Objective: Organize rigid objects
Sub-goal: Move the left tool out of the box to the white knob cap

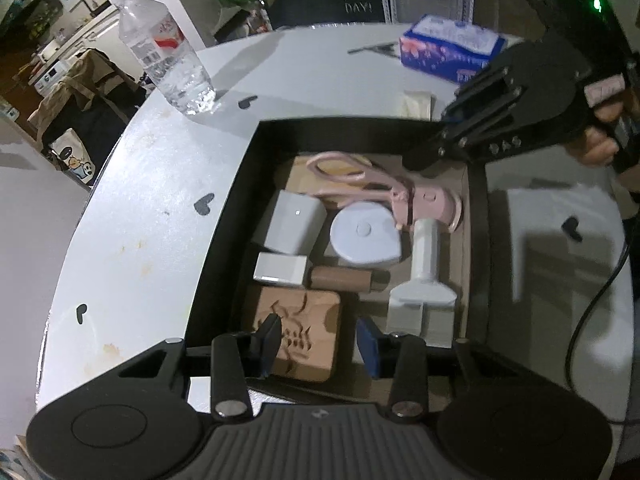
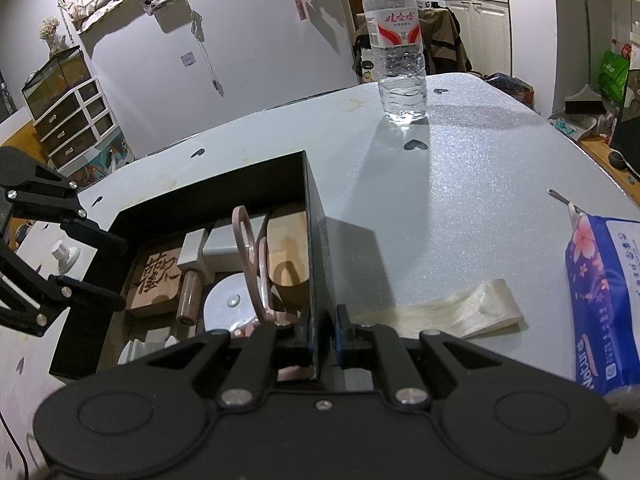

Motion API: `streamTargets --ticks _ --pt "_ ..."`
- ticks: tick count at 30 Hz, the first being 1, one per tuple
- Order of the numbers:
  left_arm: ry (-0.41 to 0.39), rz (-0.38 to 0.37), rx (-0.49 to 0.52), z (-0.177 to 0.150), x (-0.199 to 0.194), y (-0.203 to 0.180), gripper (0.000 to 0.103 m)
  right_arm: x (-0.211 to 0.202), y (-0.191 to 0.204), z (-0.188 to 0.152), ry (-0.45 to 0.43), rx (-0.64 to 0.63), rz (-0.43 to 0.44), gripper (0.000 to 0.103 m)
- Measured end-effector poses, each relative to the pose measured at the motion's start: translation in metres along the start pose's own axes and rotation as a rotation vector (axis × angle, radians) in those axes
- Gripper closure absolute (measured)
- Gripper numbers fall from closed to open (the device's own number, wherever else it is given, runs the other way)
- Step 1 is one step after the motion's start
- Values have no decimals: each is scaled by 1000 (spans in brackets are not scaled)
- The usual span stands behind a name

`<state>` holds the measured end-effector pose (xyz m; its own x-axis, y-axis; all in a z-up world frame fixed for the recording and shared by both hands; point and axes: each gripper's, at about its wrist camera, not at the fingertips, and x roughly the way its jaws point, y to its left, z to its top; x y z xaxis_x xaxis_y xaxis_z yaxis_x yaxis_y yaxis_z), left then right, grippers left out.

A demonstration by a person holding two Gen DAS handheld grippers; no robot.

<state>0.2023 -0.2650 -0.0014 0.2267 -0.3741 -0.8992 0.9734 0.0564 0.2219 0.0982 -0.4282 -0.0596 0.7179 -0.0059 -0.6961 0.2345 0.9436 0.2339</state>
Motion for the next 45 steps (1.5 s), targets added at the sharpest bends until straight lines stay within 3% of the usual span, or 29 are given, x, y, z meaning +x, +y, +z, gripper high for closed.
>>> streamTargets --ticks 2,6,8,12,18,31,40,45 --pt "-29 -2 -31 0 -5 -2 58 0 0 0 0 -1 -1 93" --pt "-94 5 -102 -4 -16 -5 36 0 0 0 1 -2 -2 93" --pt "-132 7 -155 -7 -23 -5 32 0 0 0 1 -3 -4 93" --pt "-205 26 -267 -16 -36 -7 13 0 2 0 3 -6 -12 94" --pt "-275 20 -405 -34 -49 -14 0 0 3 0 5 -9 -20 94" --pt "-428 66 -607 -89 -79 -29 0 -4 5 0 -2 -14 -28 94" --pt "-489 177 -816 -140 -80 -27 0 -5 6 0 -4 -17 -36 95" --pt "-479 294 -959 -173 -72 -19 0 -5 6 -1 -5 -16 -39 95"
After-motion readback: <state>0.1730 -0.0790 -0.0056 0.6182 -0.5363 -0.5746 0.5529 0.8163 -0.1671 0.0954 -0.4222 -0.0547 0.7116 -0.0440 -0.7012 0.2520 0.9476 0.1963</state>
